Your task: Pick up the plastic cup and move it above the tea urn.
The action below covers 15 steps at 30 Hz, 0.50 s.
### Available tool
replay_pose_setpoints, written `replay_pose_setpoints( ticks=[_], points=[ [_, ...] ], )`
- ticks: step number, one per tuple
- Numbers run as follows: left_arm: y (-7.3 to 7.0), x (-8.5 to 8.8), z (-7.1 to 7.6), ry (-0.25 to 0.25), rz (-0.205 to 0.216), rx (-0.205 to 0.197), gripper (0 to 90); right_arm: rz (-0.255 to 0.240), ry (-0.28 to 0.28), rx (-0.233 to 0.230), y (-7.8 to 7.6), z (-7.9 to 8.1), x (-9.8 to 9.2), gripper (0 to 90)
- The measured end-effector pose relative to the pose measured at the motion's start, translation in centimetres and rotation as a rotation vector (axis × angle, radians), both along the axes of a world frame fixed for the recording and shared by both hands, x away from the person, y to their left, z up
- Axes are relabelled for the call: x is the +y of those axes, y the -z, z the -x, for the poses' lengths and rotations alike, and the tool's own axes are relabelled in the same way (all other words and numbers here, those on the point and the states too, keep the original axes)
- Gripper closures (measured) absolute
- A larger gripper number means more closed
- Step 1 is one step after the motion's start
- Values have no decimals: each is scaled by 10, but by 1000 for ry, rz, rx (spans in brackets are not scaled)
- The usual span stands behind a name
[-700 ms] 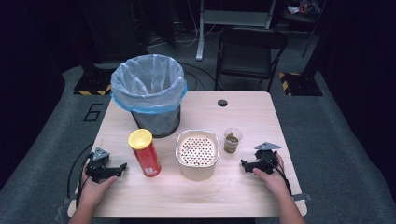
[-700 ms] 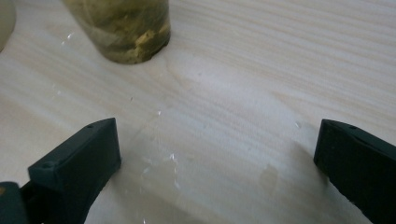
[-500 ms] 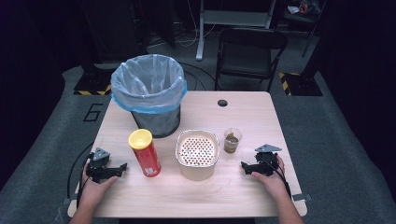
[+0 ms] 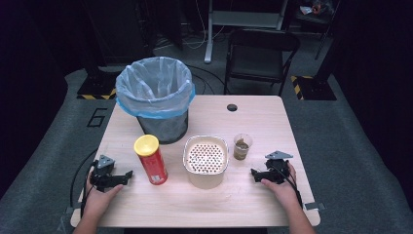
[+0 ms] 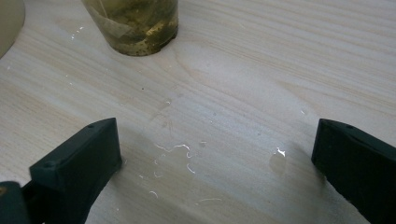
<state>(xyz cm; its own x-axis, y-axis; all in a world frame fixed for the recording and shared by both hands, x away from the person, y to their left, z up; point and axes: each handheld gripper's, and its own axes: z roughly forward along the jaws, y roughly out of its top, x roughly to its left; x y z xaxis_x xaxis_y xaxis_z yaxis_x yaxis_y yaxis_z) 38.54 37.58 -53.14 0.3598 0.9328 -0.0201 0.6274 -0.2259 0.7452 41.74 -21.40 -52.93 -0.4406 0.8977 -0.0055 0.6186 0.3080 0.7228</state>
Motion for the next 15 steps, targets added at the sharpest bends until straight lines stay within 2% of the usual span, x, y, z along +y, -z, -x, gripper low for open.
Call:
replay_pose_setpoints(
  ticks=[2,3,4,5,8,9,13,15],
  points=[
    [0,0,0,0,0,0,120,-12,11,-1,0,1,2,49],
    [0,0,0,-1,1,0,120,-1,-10,-2,-1,2,0,91],
    [0,0,0,-1,1,0,120,-11,-6,-4,-3,3,2,166],
    [0,0,0,-1,1,0,120,-9,-24,-5,-4,4,3,203],
    [0,0,0,-1,1,0,120,4,-31,3,-9,6,9,202],
    [0,0,0,0,0,1,120,0,-42,-2,-15,10,14,208],
    [0,0,0,0,0,0,120,-54,-55,-24,-32,15,31,209],
    [0,0,0,0,0,0,120,-60,-68,-36,-37,14,38,195]
  ],
)
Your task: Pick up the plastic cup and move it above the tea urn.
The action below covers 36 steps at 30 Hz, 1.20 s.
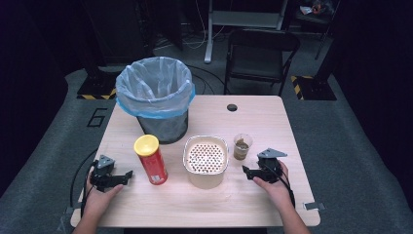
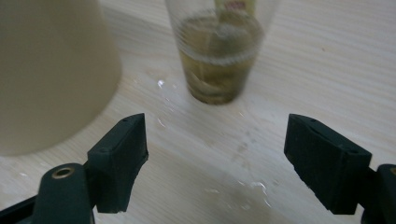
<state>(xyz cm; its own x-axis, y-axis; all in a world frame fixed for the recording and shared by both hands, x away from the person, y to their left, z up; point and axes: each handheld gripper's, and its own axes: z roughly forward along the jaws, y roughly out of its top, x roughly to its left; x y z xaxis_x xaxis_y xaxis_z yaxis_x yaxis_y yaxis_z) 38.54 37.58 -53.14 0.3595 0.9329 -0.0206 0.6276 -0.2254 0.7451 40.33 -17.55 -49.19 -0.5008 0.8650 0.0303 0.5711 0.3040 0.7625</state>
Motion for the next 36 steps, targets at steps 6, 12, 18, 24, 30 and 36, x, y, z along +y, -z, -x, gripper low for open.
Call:
replay_pose_setpoints(
  ticks=[6,12,18,24,30,36],
  points=[
    [0,0,0,-2,2,-2,120,-15,23,-17,-7,-14,15,185],
    [0,0,0,-1,1,-1,119,-29,24,-13,-12,-30,24,190],
    [0,0,0,-2,2,-1,119,1,32,-38,-14,-38,30,192],
    [-1,0,-1,5,-5,5,119,18,29,-54,-15,-53,35,193],
    [0,0,-1,3,-4,1,120,27,15,-65,-14,-63,40,184],
    [-1,1,0,7,-7,15,120,45,11,-81,-12,-69,43,197]
  ],
)
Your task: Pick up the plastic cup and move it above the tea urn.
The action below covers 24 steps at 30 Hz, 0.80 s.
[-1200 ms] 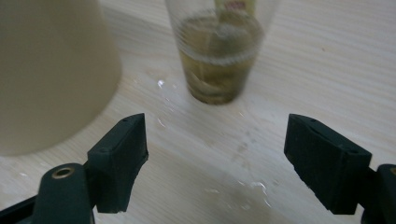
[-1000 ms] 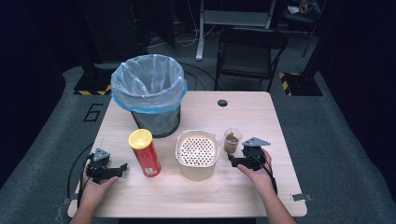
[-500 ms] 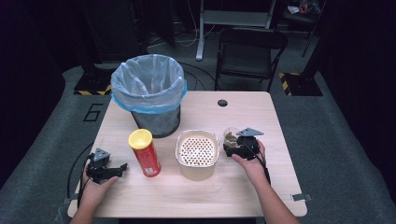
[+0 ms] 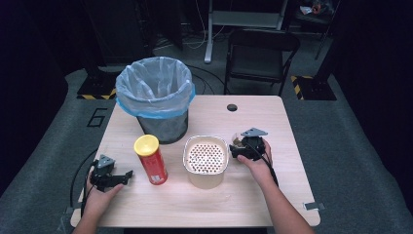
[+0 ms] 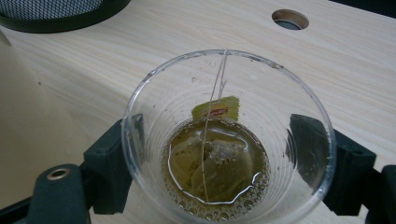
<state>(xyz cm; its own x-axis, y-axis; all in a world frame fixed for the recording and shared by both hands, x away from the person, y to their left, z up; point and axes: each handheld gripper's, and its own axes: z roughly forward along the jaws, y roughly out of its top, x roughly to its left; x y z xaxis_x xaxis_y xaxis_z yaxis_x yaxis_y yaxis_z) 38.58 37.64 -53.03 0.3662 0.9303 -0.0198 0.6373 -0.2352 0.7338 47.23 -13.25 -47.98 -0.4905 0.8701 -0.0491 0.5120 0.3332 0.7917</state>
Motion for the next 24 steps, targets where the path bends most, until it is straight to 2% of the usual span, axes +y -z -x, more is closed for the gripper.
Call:
replay_pose_setpoints(
  ticks=[1,3,4,6,19,24],
  points=[
    [0,0,0,0,-1,-1,120,-18,13,4,1,0,1,204],
    [0,0,0,1,-1,-6,120,-16,6,-3,1,-1,1,220],
    [0,0,0,0,0,0,120,-15,-16,-8,1,-2,-1,226],
    [0,0,0,0,-1,0,120,-30,-11,-3,1,-2,-1,229],
    [1,0,0,-5,4,-12,120,-20,-36,-9,1,-1,-7,262],
    [1,0,0,-4,2,-7,120,-9,-37,-1,-1,4,-16,262]
  ],
)
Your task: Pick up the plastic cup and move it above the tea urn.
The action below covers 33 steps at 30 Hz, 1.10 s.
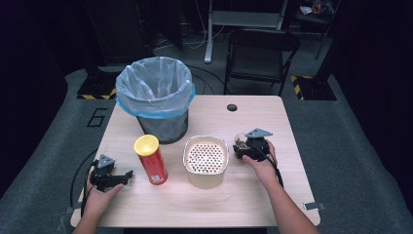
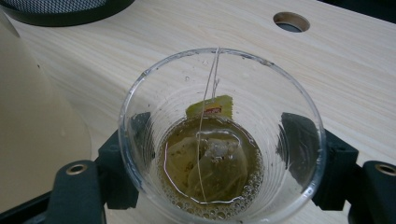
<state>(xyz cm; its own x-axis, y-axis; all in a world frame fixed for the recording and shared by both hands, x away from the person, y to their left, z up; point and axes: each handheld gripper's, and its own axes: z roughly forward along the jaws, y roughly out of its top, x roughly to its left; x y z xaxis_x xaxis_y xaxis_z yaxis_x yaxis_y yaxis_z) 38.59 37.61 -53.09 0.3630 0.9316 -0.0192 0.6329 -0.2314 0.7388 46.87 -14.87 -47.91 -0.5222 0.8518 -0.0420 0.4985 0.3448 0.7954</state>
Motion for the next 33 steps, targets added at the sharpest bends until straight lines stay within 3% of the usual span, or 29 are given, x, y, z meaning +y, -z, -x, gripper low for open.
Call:
replay_pose_setpoints(
  ticks=[6,14,16,17,22,33],
  points=[
    [0,0,0,-1,1,-6,119,18,8,-3,-1,7,-20,262],
    [0,0,0,2,-2,-4,119,0,45,3,0,15,-42,250],
    [0,0,0,4,-4,2,119,-8,55,1,1,18,-47,191],
    [0,0,0,0,-1,-7,119,-15,55,0,1,19,-47,140],
    [0,0,0,0,0,-3,119,-18,69,7,-5,21,-46,100],
    [0,0,0,1,-2,-7,119,-21,58,-36,-32,30,-50,100]
  ],
)
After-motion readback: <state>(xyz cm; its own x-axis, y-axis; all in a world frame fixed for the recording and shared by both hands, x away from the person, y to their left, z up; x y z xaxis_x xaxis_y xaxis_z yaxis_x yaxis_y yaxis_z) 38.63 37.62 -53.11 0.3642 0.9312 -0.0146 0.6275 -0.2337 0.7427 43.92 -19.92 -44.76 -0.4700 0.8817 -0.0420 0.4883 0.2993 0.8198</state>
